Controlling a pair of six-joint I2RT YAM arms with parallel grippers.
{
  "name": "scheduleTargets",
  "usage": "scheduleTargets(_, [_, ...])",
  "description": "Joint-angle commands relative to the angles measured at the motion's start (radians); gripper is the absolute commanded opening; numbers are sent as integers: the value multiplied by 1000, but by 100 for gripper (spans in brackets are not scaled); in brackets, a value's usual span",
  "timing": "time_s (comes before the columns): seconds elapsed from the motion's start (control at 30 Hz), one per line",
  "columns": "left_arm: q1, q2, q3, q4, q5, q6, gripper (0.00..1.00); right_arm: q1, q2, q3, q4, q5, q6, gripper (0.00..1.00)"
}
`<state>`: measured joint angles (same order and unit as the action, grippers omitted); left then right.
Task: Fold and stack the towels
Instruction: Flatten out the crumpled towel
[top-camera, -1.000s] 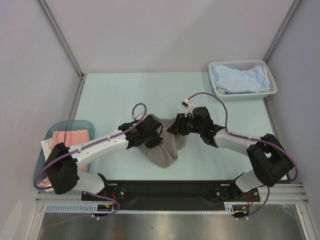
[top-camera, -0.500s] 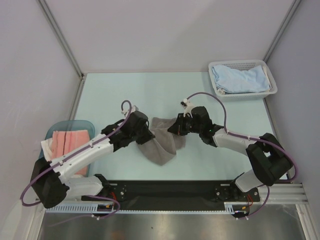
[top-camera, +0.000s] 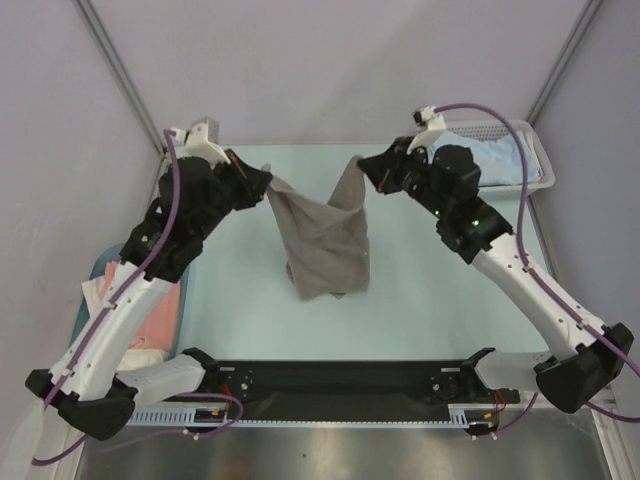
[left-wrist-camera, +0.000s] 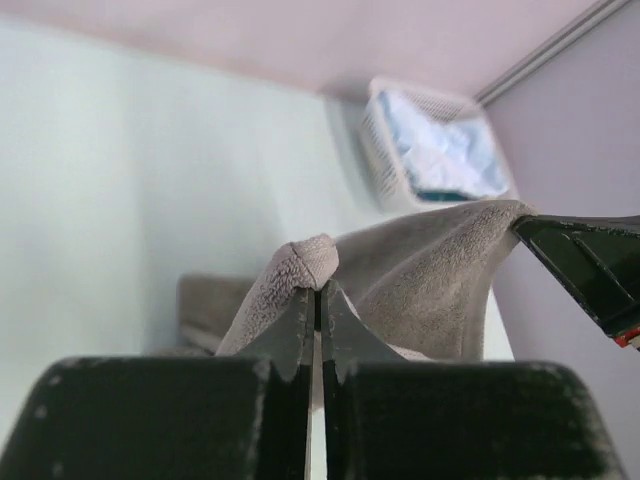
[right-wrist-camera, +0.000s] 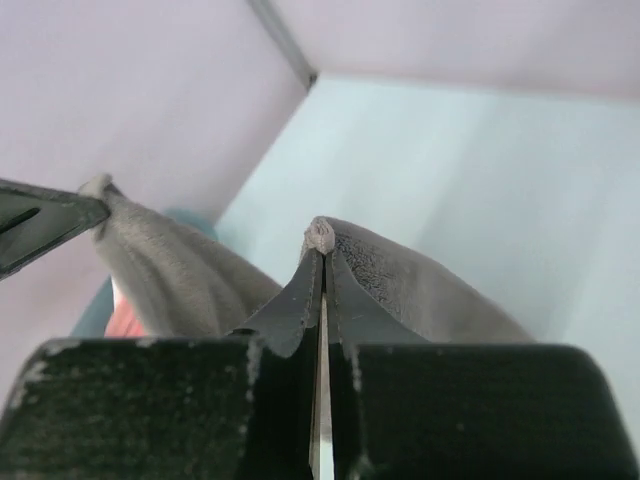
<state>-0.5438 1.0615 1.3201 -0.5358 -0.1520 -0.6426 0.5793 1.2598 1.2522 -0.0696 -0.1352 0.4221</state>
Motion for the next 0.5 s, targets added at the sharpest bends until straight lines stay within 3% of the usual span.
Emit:
scheduleTargets(0.0, [10,38,190,28,-12,176,0,-19,-34,150,-107,135,-78,0])
scheduleTargets(0.13, [8,95,373,24,8,264,0,-18,-30,347,-140,232,-135,0])
scheduleTargets(0.47, [-7,209,808,-21,144,486,0,34,-11,631,-168,327,-307,0])
